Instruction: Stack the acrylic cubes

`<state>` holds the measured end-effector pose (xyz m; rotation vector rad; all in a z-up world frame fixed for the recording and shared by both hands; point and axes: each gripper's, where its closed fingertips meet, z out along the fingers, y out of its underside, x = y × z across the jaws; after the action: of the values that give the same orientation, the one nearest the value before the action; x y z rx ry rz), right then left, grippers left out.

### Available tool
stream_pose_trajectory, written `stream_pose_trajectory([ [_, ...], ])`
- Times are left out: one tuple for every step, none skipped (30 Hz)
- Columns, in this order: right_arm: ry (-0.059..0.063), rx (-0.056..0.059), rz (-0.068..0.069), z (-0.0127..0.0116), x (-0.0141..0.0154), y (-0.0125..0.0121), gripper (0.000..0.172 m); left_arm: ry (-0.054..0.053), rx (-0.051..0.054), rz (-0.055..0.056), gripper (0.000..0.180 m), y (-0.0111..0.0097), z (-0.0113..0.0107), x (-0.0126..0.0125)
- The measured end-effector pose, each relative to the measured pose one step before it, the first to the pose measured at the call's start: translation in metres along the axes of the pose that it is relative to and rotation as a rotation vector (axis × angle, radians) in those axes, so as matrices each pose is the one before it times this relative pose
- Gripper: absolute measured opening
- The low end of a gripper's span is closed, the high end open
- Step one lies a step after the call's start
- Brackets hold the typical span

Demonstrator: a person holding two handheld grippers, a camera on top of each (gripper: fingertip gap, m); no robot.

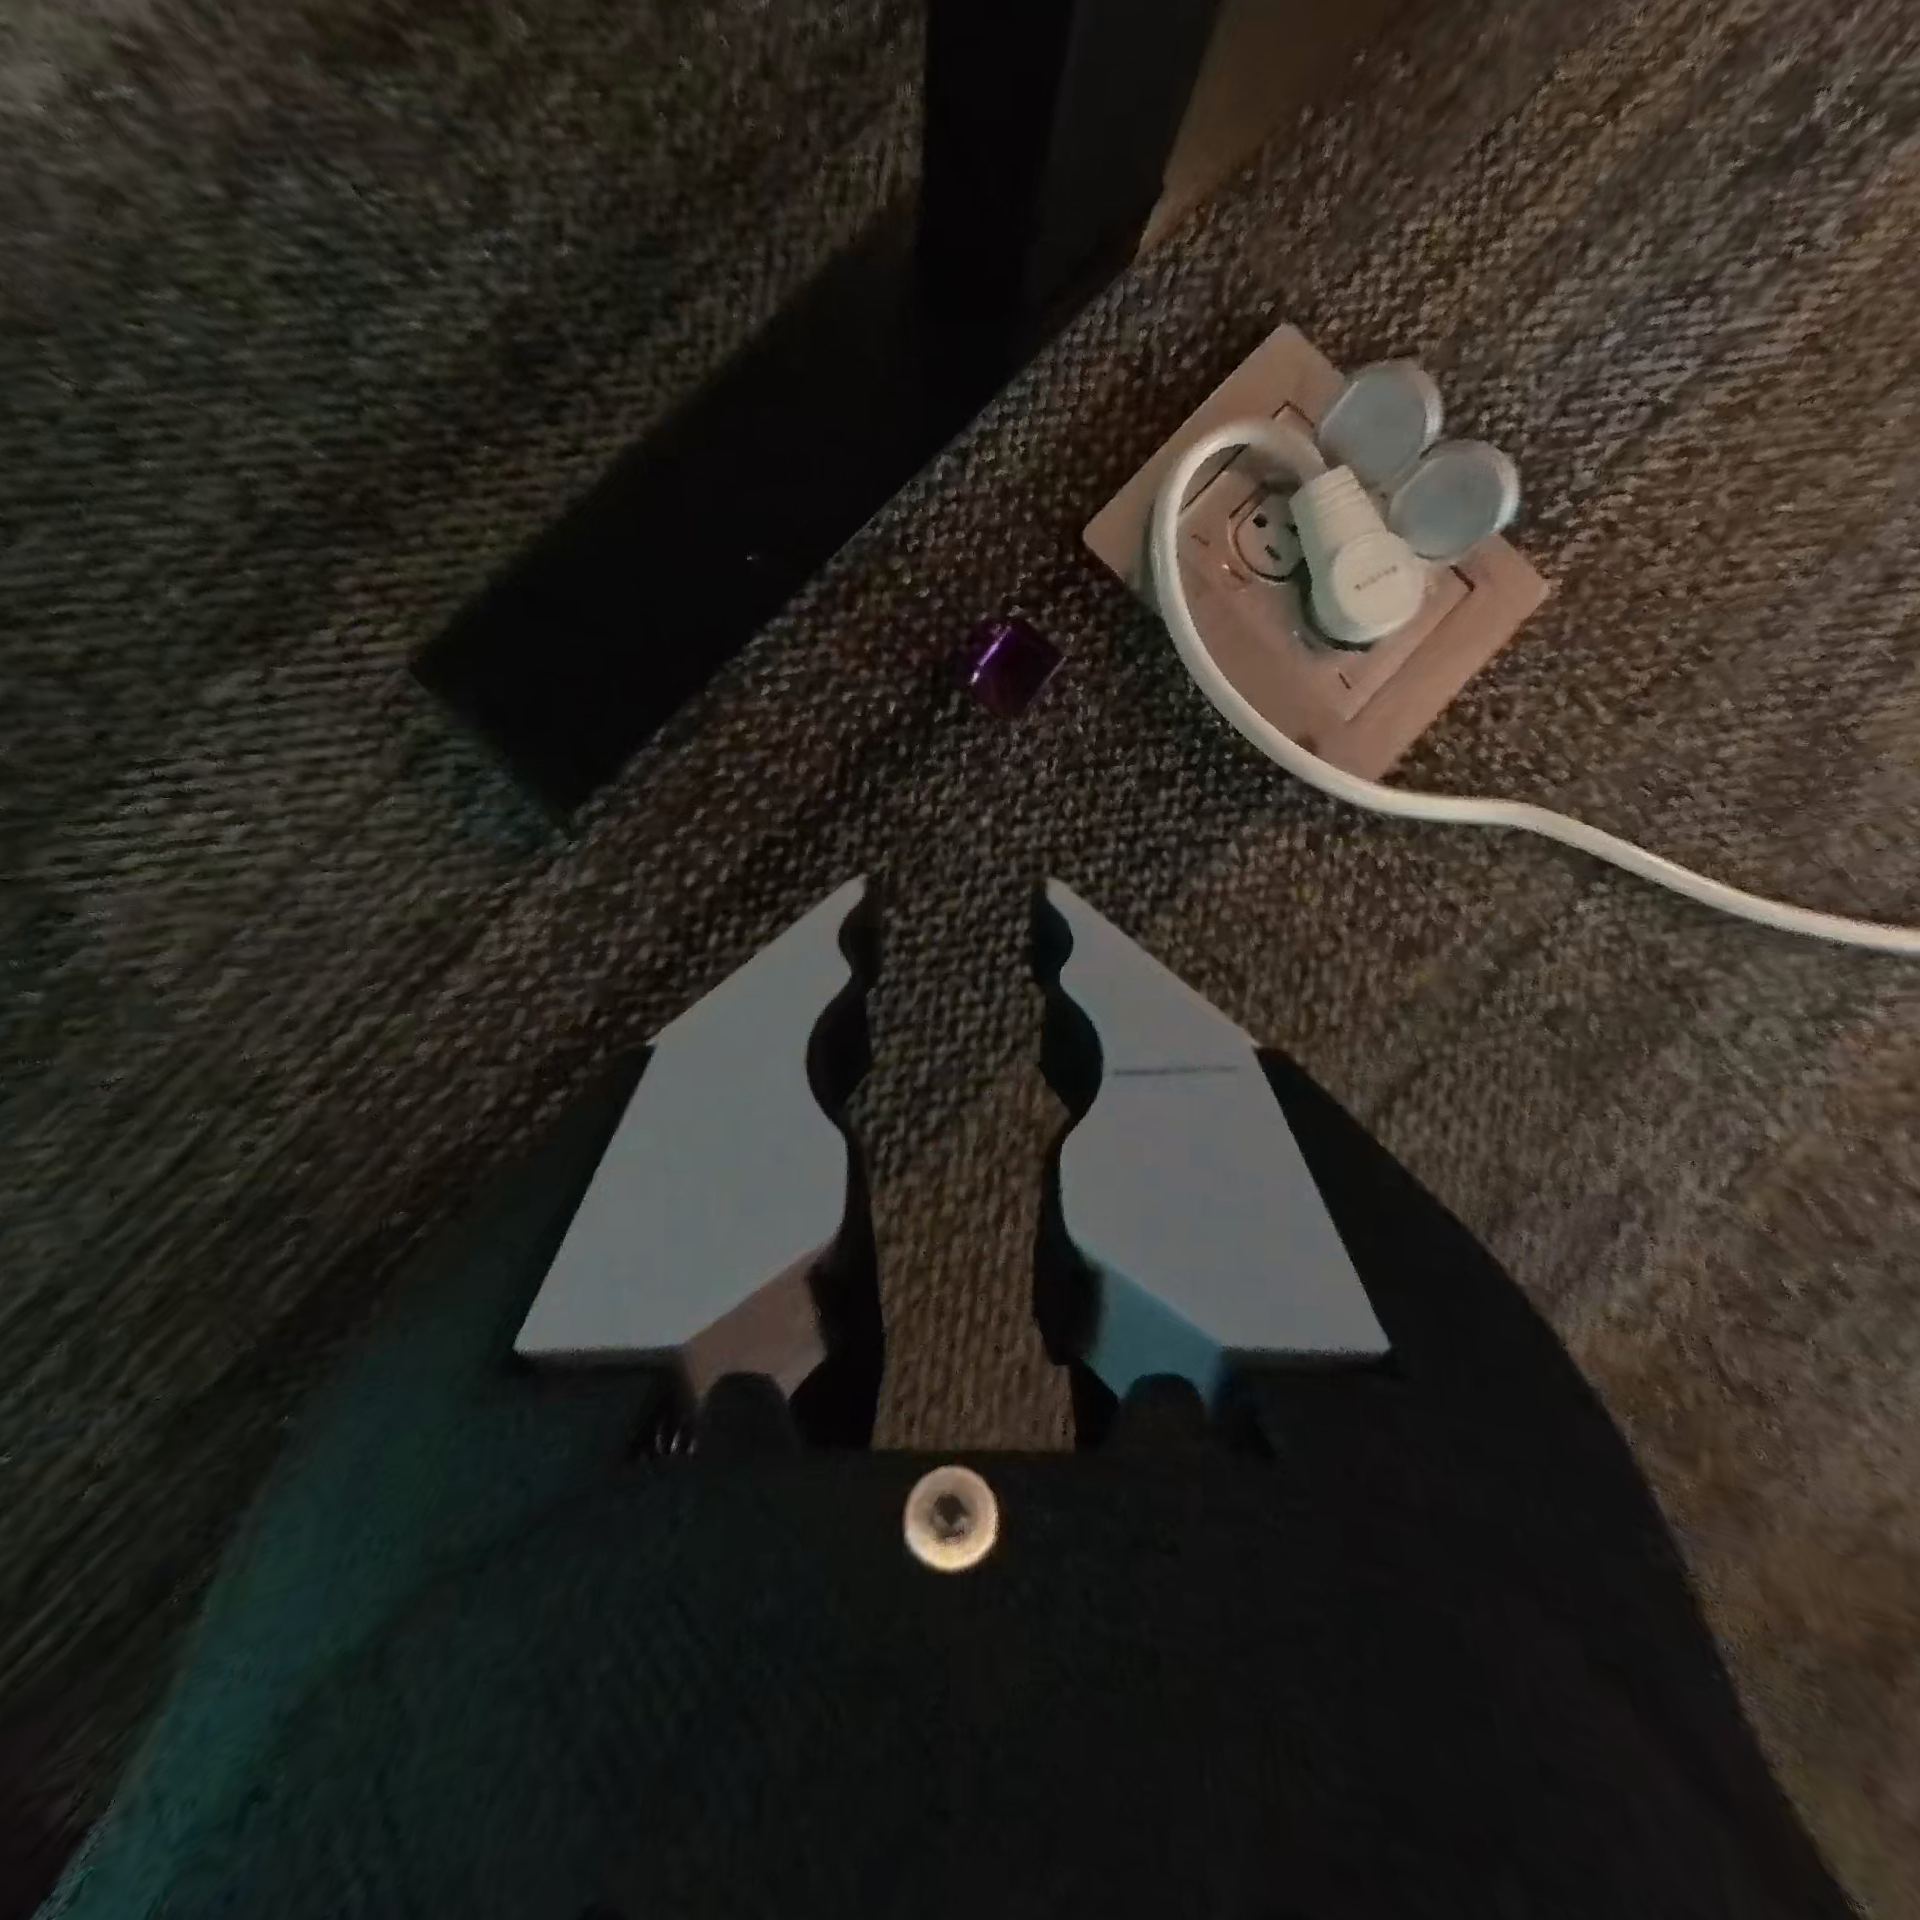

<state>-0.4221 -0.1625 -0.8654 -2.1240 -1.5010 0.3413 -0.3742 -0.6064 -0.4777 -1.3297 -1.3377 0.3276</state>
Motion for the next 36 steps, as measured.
stream_pose_trajectory([
  [0.0003, -0.0019, -0.0396, 0.01945, 0.00032, -0.00017, 0.032, -0.0003, -0.0164, -0.0143, 0.002, 0.00407, 0.00216, -0.00212],
  [-0.0037, 0.0057, -0.0544, 0.01898, -0.00088, -0.00242, 0.038, -0.0016, -0.0148, -0.0091, 0.002, 0.00345, 0.00273, -0.00272],
  [-0.0125, 0.0095, -0.0592, 0.01786, -0.00215, -0.00396, 0.044, 0.0003, -0.0168, -0.0064, 0.001, 0.00337, 0.004, -0.00279],
  [-0.016, 0.0024, -0.0598, 0.01629, -0.00186, -0.00358, 0.048, 0.0037, -0.0208, -0.0064, 0.001, 0.00336, 0.00504, -0.00236],
  [-0.0139, -0.0097, -0.0613, 0.0148, -0.00027, -0.00227, 0.051, 0.0107, -0.0212, -0.0035, 0.001, 0.00274, 0.00547, -0.00148],
  [-0.0162, -0.0241, -0.0644, 0.01397, 0.00112, 0.00024, 0.051, 0.0101, -0.02, -0.0025, 0.001, 0.00197, 0.0053, -0.00137],
  [-0.0219, -0.0367, -0.0654, 0.01278, 0.00184, 0.00231, 0.052, 0.0063, -0.0195, -0.0014, 0.0, 0.00161, 0.00462, -0.00178],
  [-0.0278, -0.0414, -0.0599, 0.01126, 0.00239, 0.00333, 0.052, -0.0005, -0.0143, -0.0011, 0.0, 0.00089, 0.00364, -0.00227],
  [-0.037, -0.0415, -0.0509, 0.00963, 0.00223, 0.00386, 0.054, -0.0046, -0.0072, -0.0005, 0.0, -0.00012, 0.00283, -0.00248],
  [-0.0333, -0.0436, -0.0484, 0.00782, 0.0031, 0.00445, 0.057, -0.0045, -0.0024, 0.0, 0.0, -0.00091, 0.00255, -0.00214],
  [-0.0159, -0.0378, -0.0509, 0.00618, 0.00555, 0.00396, 0.058, -0.0012, -0.003, -0.0024, 0.0, -0.00068, 0.00289, -0.00157],
  [-0.0148, -0.0223, -0.0469, 0.00503, 0.0049, 0.00196, 0.058, 0.0026, -0.0076, -0.0075, 0.0, 0.00057, 0.00354, -0.00094],
  [-0.0274, -0.0187, -0.035, 0.00494, 0.00215, 0.00148, 0.058, 0.0063, -0.0117, -0.0118, 0.0, 0.00157, 0.00407, -0.00012],
  [-0.0296, -0.0256, -0.0263, 0.005, 0.0009, 0.00207, 0.056, 0.0107, -0.0119, -0.0136, 0.0, 0.00157, 0.00415, 0.00074],
  [-0.019, -0.0254, -0.0226, 0.00476, 0.00103, 0.00169, 0.056, 0.0129, -0.0094, -0.0116, 0.0, 0.00138, 0.00377, 0.00144],
  [-0.018, -0.0208, -0.0223, 0.00437, -0.00059, 0.00086, 0.054, 0.0139, -0.0078, -0.0079, 0.0, 0.00131, 0.00306, 0.00195],
  [-0.0168, -0.0358, -0.0185, 0.00406, -0.00214, 0.00263, 0.043, 0.0163, -0.0081, -0.0117, 0.0, 0.00149, 0.00257, 0.0024],
  [-0.0051, -0.0462, -0.0096, 0.00219, -0.00217, 0.00399, 0.027, 0.0218, -0.0054, -0.0188, 0.0, 0.00168, 0.00192, 0.0031],
  [0.0081, -0.0201, -0.0019, -0.00195, -0.00249, 0.0012, 0.025, 0.0227, -0.0001, -0.0234, 0.0, 0.00137, 0.00097, 0.00316],
  [0.0143, 0.0087, 0.0044, -0.00584, -0.00466, -0.00101, 0.025, 0.0157, 0.0088, -0.0244, 0.0, 0.0006, -0.00014, 0.00227],
  [0.0152, 0.0196, 0.0123, -0.00909, -0.00751, -0.0016, 0.025, 0.0085, 0.0118, -0.0217, 0.0, 0.00064, -0.0009, 0.00157],
  [0.0147, 0.028, 0.0241, -0.01217, -0.01029, -0.00264, 0.025, 0.0025, 0.0119, -0.0173, 0.0, 0.00074, -0.00132, 0.00117],
  [0.0102, 0.0393, 0.0347, -0.01534, -0.01347, -0.00448, 0.025, 0.0028, 0.0115, -0.0035, 0.0, 0.00048, -0.00128, 0.00199],
  [0.0093, 0.0441, 0.0376, -0.01798, -0.01605, -0.00562, 0.025, 0.0071, 0.0032, 0.0209, 0.0, 0.00081, -0.00064, 0.00413],
  [0.0095, 0.0408, 0.0333, -0.02004, -0.0179, -0.0062, 0.025, 0.0046, -0.0112, 0.0437, 0.0, 0.00245, 0.00036, 0.00492],
  [0.0016, 0.0348, 0.0309, -0.02192, -0.02048, -0.00659, 0.025, -0.0015, -0.024, 0.0496, 0.0, 0.00405, 0.00116, 0.00482],
  [-0.0106, 0.0239, 0.0307, -0.0231, -0.02323, -0.00664, 0.025, 0.0075, -0.0319, 0.0548, 0.0, 0.00536, -0.00039, 0.00622],
  [-0.0167, 0.0138, 0.0203, -0.02438, -0.02507, -0.0069, 0.026, -0.0124, -0.0239, 0.046, 0.0, 0.00438, -0.00322, 0.00301],
  [-0.015, 0.0148, 0.0024, -0.0261, -0.02539, -0.00839, 0.026, -0.0395, -0.0008, 0.0371, 0.0, 0.00018, -0.00656, -0.00205],
  [-0.0141, 0.0213, -0.0137, -0.02778, -0.02548, -0.01115, 0.026, -0.0531, 0.0193, 0.0345, 0.0, -0.00366, -0.00882, -0.00604],
  [-0.0186, 0.0212, -0.0259, -0.02874, -0.02551, -0.01335, 0.026, -0.0594, 0.017, 0.0273, 0.0, -0.00434, -0.00922, -0.00941],
  [-0.0177, 0.0163, -0.028, -0.02849, -0.02475, -0.01497, 0.026, -0.0595, 0.0015, 0.0246, 0.0, -0.00338, -0.00756, -0.01135],
  [-0.0156, 0.0137, -0.021, -0.02801, -0.02349, -0.01608, 0.026, -0.0566, -0.0099, 0.0305, 0.0, -0.00392, -0.00574, -0.01192],
  [-0.0217, 0.0119, -0.0141, -0.02695, -0.02301, -0.01692, 0.026, -0.0531, -0.0051, 0.0377, 0.0, -0.00815, -0.00516, -0.0119],
  [-0.0259, 0.0087, -0.0094, -0.02577, -0.02257, -0.01721, 0.026, -0.0484, 0.0065, 0.0355, 0.0, -0.01471, -0.00611, -0.0112],
  [-0.0253, 0.0055, -0.0046, -0.02475, -0.02132, -0.01743, 0.026, -0.0281, 0.0263, 0.0287, 0.0, -0.0222, -0.00761, -0.00838],
])
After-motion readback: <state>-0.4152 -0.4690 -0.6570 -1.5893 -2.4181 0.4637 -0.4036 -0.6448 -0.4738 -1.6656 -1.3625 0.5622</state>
